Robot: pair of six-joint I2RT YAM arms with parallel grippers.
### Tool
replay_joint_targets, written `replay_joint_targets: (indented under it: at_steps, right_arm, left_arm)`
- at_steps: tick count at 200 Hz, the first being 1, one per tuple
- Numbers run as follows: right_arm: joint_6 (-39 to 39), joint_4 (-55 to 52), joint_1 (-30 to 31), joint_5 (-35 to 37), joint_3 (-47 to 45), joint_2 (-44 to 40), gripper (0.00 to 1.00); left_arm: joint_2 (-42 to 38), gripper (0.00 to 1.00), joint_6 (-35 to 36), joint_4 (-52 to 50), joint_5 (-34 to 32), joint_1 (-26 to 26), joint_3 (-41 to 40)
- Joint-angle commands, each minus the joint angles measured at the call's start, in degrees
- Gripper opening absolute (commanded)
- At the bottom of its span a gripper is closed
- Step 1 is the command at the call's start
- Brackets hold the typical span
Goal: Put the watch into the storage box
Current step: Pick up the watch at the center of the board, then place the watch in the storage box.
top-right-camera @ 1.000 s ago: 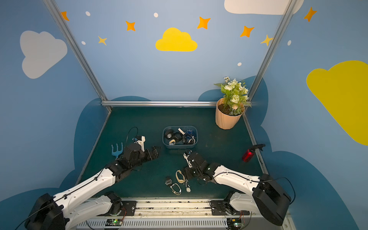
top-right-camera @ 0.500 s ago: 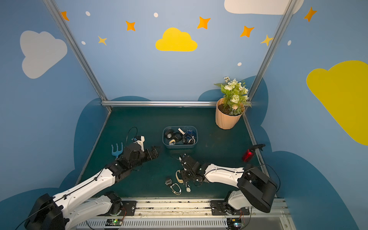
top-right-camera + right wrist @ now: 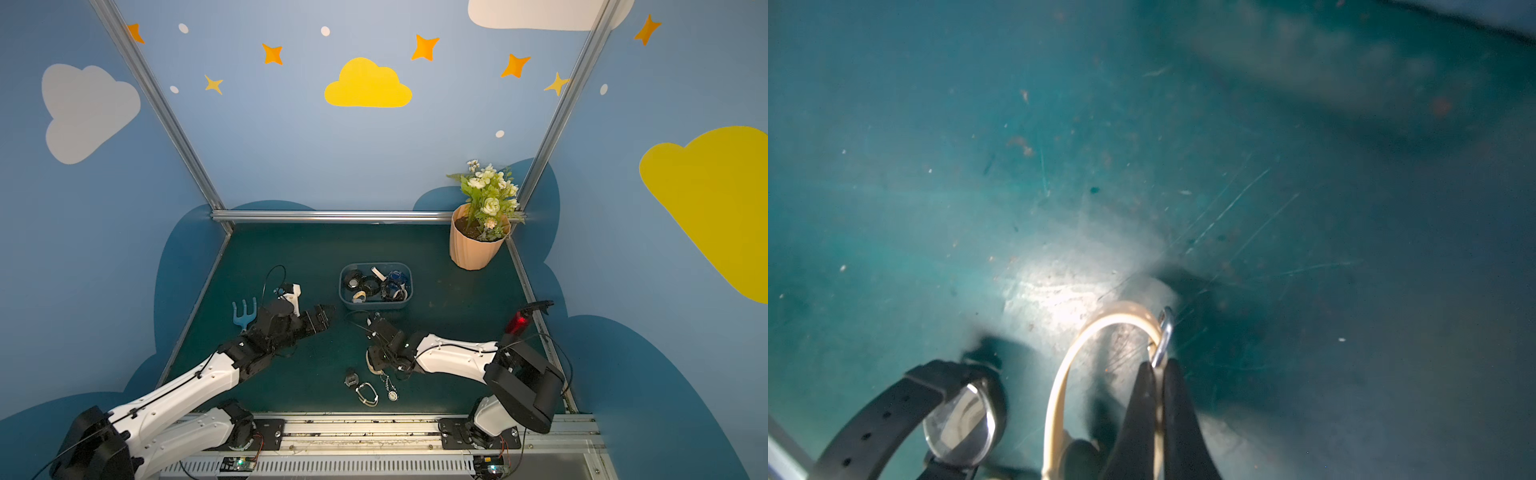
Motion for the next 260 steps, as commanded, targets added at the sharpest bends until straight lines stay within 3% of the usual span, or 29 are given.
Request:
replay_joint_targets:
  at_steps: [1, 61, 141, 260]
  right_arm:
    - [-0.11, -3.8, 0.06, 3.92, 2.18, -1.78, 0.0]
    - [-3.06, -7.77, -1.94, 9.22, 7.49, -6.2, 0.0]
    - [-12.24, -9.65, -10.67, 9.07, 20.13, -2.22, 0.0]
    - [-11.26, -8.27, -13.14, 4.14, 18.84, -3.94, 0.0]
  left_arm:
    - [-1.1, 1.0, 0.06, -0.82, -0.89, -0.19, -1.01]
    - [-0.96, 1.0, 0.15, -0.55, -0.71, -0.12, -1.46]
    - [-2.52, 1.0, -0.46, -1.52, -1.14, -0.15, -2.07]
    - [0.46, 1.0, -0.18, -0.57, -0.76, -0.12, -1.06]
